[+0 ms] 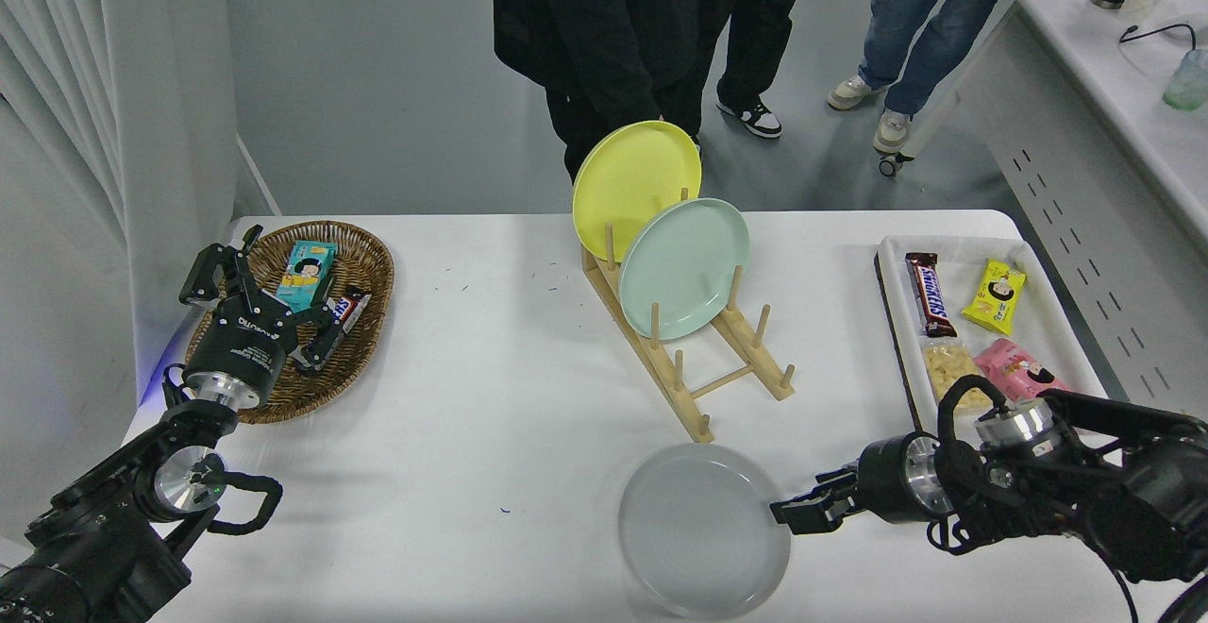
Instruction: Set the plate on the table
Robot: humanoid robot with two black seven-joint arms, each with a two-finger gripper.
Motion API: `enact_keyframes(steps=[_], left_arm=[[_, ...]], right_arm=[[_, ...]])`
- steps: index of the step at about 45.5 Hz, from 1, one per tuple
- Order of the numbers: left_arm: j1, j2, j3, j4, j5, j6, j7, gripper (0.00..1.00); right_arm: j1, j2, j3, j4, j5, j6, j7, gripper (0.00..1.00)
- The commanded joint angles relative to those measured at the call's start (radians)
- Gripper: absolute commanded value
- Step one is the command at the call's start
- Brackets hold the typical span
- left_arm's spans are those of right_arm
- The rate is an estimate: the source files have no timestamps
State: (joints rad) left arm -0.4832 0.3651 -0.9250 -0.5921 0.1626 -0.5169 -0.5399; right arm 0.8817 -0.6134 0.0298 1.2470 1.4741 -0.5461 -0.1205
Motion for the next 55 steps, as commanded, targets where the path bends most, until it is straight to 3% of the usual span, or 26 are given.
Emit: enact_keyframes(steps=[1,12,24,44,55], left_arm=[[0.000,0.000,0.000,0.000,0.000,0.000,0.000,0.98],[0.000,0.000,0.000,0.000,0.000,0.000,0.000,0.98],[0.000,0.000,0.000,0.000,0.000,0.000,0.000,0.98],[0.000,0.002,-0.002,0.000,0.000,0.000,0.000,0.98],[0.000,0.000,-0.002,0.001,0.000,0.000,0.000,0.98]], right_arm=[[0.049,-0.035,-0.008,0.009,-0.009,-0.006,-0.007,1.00],[0.128,-0.078,-0.005,0.043,-0.035,0.054,-0.025,1.00],[0.223,-0.077,0.007,0.052,-0.190,0.058,-0.099,1.00],[0.258,-0.086,0.107,0.022,-0.702,0.150,-0.116,1.00],[0.192,-0.077,0.235,-0.092,-1.058,0.406,-0.116,1.00]])
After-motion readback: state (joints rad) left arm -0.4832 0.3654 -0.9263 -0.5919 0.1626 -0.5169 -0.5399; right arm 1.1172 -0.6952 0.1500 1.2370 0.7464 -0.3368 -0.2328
